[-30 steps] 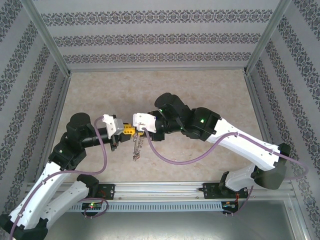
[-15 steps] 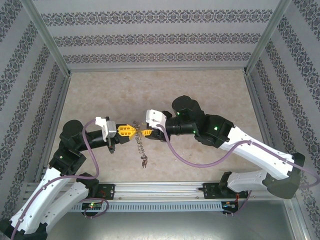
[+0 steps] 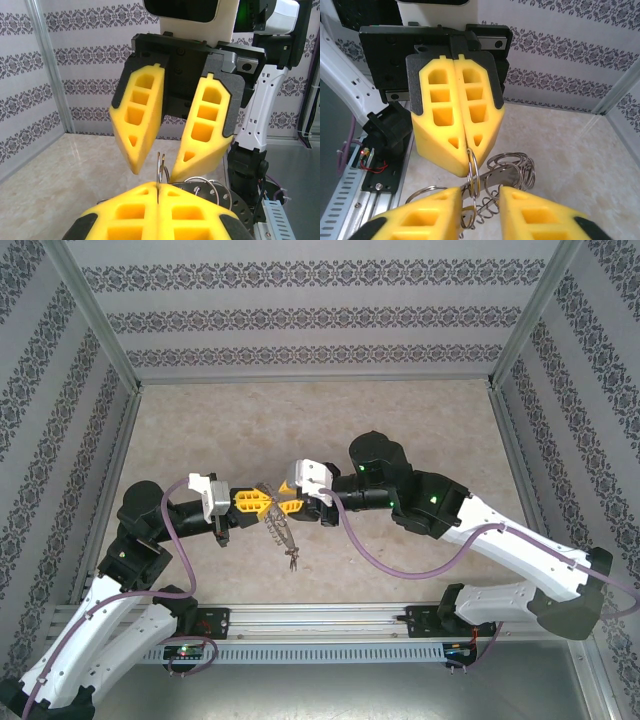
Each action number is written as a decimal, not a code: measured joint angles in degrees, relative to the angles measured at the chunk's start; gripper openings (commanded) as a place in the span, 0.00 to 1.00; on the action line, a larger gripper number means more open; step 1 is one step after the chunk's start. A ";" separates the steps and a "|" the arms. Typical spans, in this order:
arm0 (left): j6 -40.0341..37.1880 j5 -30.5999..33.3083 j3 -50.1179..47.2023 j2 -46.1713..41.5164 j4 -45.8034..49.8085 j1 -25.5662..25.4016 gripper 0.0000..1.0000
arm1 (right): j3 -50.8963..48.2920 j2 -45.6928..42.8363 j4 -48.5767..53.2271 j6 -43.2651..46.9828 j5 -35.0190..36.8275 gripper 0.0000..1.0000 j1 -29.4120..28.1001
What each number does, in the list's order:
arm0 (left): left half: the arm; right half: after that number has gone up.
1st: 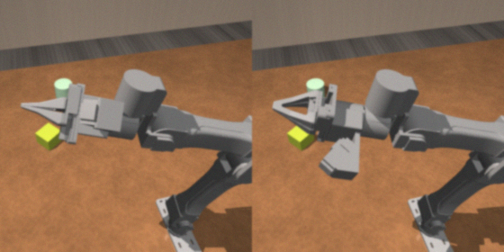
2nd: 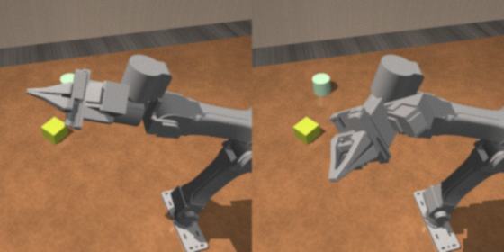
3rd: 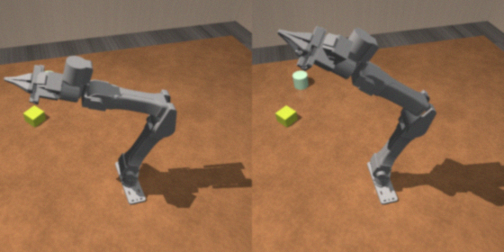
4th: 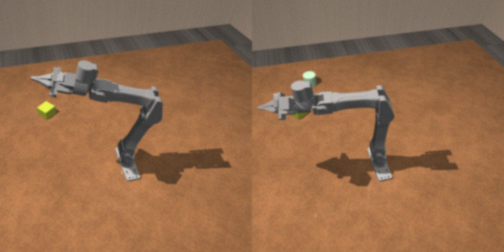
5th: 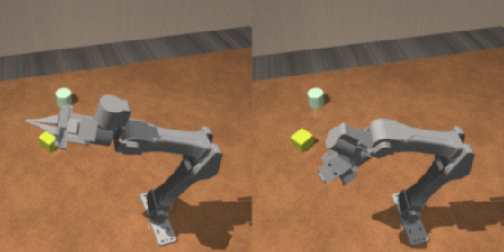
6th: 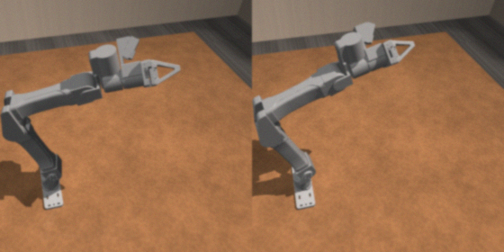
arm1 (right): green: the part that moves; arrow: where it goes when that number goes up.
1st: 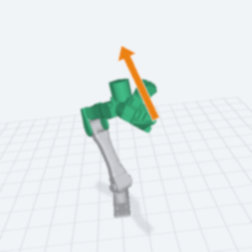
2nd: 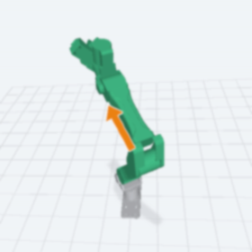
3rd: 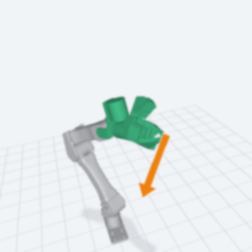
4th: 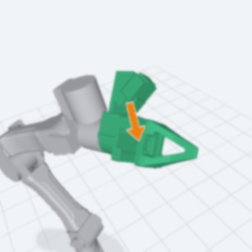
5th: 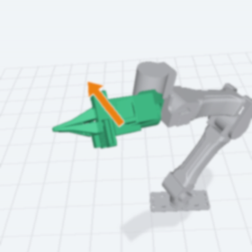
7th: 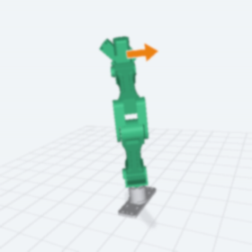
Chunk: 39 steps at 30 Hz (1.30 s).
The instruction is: Put the keys on the keyring
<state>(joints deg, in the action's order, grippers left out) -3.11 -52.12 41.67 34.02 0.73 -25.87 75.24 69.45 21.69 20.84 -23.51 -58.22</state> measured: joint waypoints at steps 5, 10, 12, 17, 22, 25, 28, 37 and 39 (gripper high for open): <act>0.17 0.22 -0.22 0.04 -0.04 0.00 0.00 | 0.00 0.57 -0.13 0.04 -0.94 0.04 0.00; -2.12 0.63 0.59 0.94 2.34 0.00 0.14 | 0.02 0.61 0.85 0.09 -0.96 0.00 0.28; -4.94 1.25 2.93 2.40 6.60 0.00 0.23 | 0.66 1.09 2.32 0.59 0.15 0.00 0.33; -12.59 3.74 9.49 5.92 17.07 0.00 0.25 | 6.36 5.18 9.27 3.30 4.59 0.00 -0.07; -17.88 5.77 11.63 7.69 23.19 -0.04 0.24 | 10.12 8.20 14.51 5.55 7.78 0.00 -1.31; -19.56 6.64 11.63 8.17 25.38 -0.31 0.21 | 11.43 9.07 16.94 6.60 8.50 0.00 -1.57; -20.74 7.45 11.63 8.55 26.40 -0.61 0.18 | 12.57 9.77 18.67 7.37 8.76 0.00 -1.68; -20.35 7.58 10.47 8.17 25.20 -1.14 0.00 | 13.22 10.16 20.09 7.98 9.11 0.13 -1.68; -18.80 6.97 8.92 7.08 22.95 -1.14 0.00 | 12.87 9.92 19.52 7.69 8.90 0.22 -1.66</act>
<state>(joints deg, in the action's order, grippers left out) -21.91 -45.15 50.59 41.10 23.68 -27.00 88.12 79.37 41.21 28.53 -14.61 -59.88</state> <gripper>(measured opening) 0.053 0.155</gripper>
